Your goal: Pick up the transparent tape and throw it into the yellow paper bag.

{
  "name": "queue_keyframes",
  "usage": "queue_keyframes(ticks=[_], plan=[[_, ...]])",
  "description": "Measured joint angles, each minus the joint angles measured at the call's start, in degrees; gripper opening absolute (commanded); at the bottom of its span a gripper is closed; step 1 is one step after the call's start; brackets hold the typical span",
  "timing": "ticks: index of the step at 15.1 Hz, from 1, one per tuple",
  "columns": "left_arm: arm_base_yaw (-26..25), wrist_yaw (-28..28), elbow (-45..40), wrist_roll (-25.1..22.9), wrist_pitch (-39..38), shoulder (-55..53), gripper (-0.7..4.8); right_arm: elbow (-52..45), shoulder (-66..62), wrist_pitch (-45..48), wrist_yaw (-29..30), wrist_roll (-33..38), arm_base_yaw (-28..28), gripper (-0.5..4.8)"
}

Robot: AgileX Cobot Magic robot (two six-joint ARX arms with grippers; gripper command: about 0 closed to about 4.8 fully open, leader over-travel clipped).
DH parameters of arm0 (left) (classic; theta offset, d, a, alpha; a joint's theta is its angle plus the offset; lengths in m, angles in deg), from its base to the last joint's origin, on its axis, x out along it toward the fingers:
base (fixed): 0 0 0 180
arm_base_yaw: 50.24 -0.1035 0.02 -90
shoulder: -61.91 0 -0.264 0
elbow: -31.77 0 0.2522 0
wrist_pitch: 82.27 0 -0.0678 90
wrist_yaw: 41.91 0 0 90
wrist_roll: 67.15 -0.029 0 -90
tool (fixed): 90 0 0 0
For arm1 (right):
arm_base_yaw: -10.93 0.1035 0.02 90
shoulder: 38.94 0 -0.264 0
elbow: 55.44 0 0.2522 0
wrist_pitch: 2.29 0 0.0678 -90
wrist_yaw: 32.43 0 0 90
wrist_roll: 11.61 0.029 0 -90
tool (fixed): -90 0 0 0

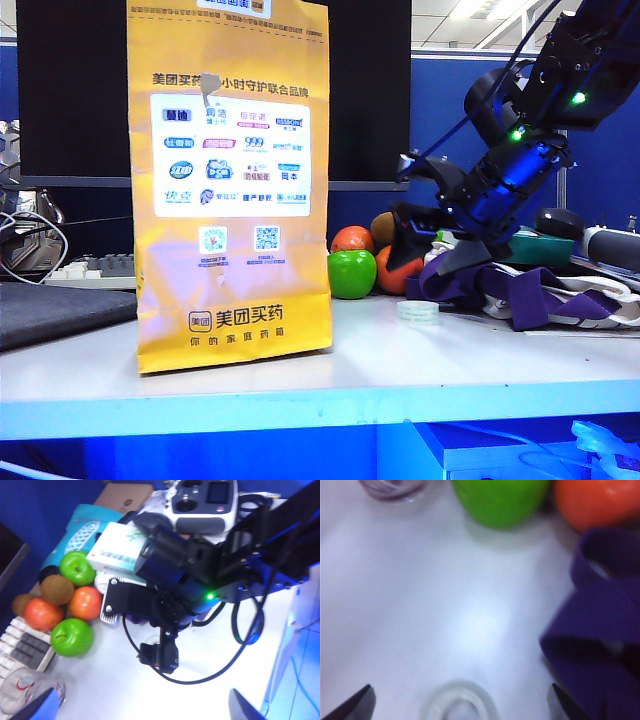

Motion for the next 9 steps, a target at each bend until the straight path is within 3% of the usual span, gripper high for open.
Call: queue_keyframes(ticks=[4,9], plan=[[0.0,0.1,0.0,0.0,0.8,0.0,4.79,-0.1,-0.3,-6.7,-0.2,-0.2,0.0,4.79],[0.0,0.3,0.1,0.0,1.5,0.0,4.79,-0.1,-1.4,-5.8,-0.2,-0.2,1.4,4.79]])
